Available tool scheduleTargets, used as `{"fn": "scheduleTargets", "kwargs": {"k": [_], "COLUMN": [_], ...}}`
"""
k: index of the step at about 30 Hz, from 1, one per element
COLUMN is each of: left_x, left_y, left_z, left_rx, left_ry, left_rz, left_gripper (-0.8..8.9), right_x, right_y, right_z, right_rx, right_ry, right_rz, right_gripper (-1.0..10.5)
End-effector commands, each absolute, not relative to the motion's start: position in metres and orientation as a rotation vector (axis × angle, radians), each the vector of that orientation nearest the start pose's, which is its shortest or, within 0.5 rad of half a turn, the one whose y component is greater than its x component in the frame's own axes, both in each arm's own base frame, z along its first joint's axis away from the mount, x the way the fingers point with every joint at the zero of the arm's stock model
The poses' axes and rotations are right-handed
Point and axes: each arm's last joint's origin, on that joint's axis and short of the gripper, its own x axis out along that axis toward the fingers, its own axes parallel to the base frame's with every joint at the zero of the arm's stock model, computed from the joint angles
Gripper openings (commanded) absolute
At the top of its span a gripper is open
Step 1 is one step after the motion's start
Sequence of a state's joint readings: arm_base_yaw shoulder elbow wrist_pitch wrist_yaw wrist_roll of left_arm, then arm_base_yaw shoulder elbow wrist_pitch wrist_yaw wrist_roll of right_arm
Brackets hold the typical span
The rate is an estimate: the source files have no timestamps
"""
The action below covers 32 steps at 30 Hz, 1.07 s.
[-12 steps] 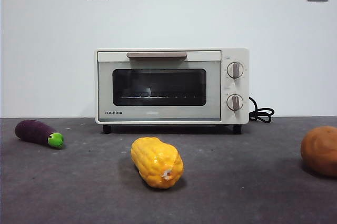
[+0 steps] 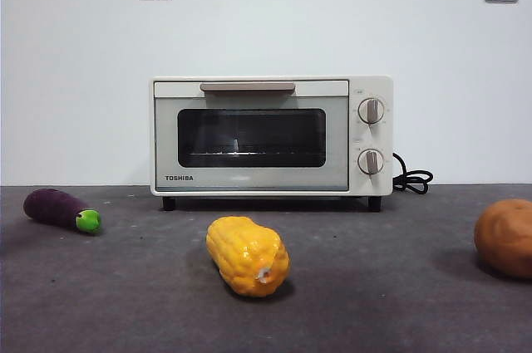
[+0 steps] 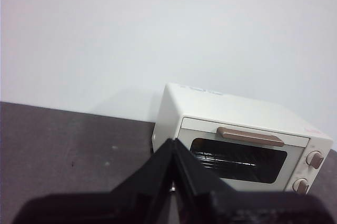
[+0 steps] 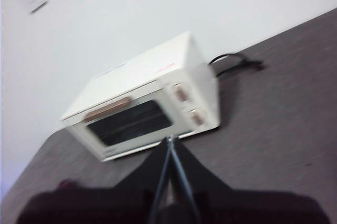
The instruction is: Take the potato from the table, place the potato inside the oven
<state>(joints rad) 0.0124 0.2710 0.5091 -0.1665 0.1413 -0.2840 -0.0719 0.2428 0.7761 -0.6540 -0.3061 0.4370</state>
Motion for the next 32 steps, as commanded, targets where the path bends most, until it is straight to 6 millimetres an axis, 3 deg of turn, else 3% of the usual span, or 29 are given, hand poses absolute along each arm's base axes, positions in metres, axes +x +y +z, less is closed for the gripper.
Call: {"fn": "scheduleTargets", "kwargs": {"k": [1,8,22,32], "left_x": [0.098,0.140,0.253,0.293], "left_y": [-0.004,-0.006,-0.018,-0.041], "left_z": [0.307,0.332,0.361,0.368], "left_rx": [-0.271,-0.266,-0.323,-0.268], "left_ry": [-0.006,0.112,0.419,0.492], "left_rz": [-0.156,-0.248,-0.448,-0.520], "left_gripper": [-0.06,-0.06,-0.06,-0.06], "right_x": [0.047,0.073,0.113,0.144], "right_y": [0.007,0.009,0.006,0.004], "right_z": [0.348,0.376,0.405,0.407], "right_rx": [0.472,0.479,0.373,0.367], "right_ry": [0.217,0.346,0.569,0.649], "right_rz": [0.249,0.363,0.360,0.356], "right_gripper": [-0.1,-0.1,-0.1,-0.1]}}
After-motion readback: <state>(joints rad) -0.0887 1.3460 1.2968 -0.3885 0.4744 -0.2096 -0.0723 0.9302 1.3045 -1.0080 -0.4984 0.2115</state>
